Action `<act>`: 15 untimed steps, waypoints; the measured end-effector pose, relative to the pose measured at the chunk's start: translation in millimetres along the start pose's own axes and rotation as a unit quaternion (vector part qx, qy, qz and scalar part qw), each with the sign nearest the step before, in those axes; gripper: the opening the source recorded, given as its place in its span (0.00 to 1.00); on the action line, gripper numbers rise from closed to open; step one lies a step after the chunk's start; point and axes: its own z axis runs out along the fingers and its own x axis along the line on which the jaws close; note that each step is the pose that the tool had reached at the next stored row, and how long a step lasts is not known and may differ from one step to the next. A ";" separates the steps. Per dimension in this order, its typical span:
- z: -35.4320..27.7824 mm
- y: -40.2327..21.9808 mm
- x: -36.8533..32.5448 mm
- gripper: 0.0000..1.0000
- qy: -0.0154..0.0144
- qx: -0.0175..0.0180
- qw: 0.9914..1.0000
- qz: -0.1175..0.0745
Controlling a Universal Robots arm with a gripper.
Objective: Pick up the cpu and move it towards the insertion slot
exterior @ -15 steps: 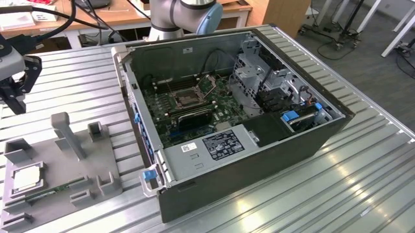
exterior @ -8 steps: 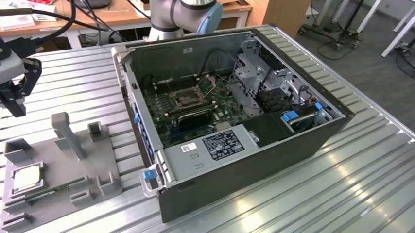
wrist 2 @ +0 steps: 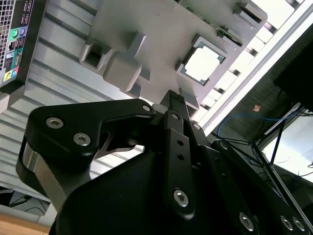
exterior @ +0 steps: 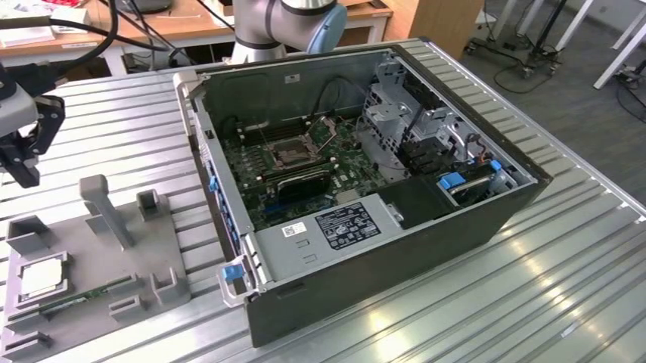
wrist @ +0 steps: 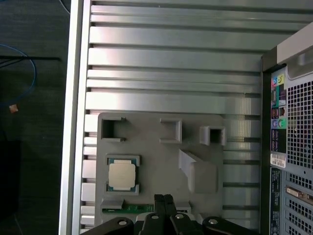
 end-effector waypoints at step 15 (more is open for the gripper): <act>-0.5 -13.8 0.3 0.11 0.000 0.000 1.000 0.000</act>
